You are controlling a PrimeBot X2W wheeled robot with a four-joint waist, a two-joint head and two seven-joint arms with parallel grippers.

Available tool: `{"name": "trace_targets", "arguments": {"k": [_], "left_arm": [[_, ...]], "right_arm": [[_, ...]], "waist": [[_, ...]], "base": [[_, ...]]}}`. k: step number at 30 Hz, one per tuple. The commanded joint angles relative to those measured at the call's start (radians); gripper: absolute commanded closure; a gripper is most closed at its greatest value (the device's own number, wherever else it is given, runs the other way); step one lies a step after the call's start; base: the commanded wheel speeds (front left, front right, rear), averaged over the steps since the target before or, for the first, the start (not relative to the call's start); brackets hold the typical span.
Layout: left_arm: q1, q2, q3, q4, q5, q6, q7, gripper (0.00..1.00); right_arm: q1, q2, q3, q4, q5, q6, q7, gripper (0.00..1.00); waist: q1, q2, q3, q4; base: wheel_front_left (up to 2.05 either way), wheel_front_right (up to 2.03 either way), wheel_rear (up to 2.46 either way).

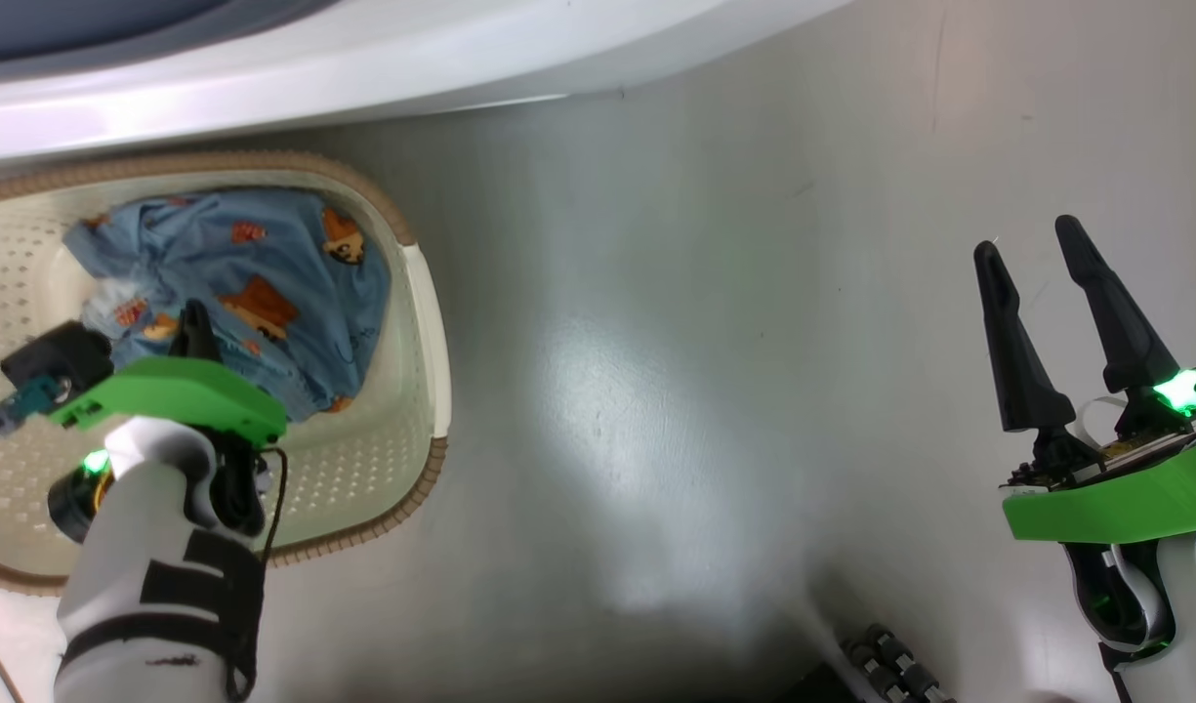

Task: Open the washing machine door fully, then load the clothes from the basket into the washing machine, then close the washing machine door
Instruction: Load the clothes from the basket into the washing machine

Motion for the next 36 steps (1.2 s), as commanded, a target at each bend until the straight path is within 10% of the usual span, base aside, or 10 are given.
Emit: {"name": "trace_targets", "arguments": {"k": [1,15,36], "left_arm": [[0.069,0.021,0.026,-0.017,0.019,-0.006,-0.009,1.0],[0.222,0.018,0.004,-0.173,-0.015,-0.037,-0.009,1.0],[0.522,0.018,-0.149,-0.544,-0.035,0.03,-0.009,1.0]], "right_arm": [[0.035,-0.01,0.023,-0.014,0.016,0.003,-0.005,0.0],[0.05,0.006,0.04,0.004,0.014,0.003,-0.005,0.0],[0.144,0.036,0.048,0.032,-0.013,0.003,-0.005,0.0]], "waist": [[0.0,0.0,-0.02,0.002],[0.0,0.0,-0.167,0.038],[0.0,0.0,-0.47,0.111]], "base": [[0.0,0.0,0.0],[0.0,0.0,0.0],[0.0,0.0,0.0]]}}
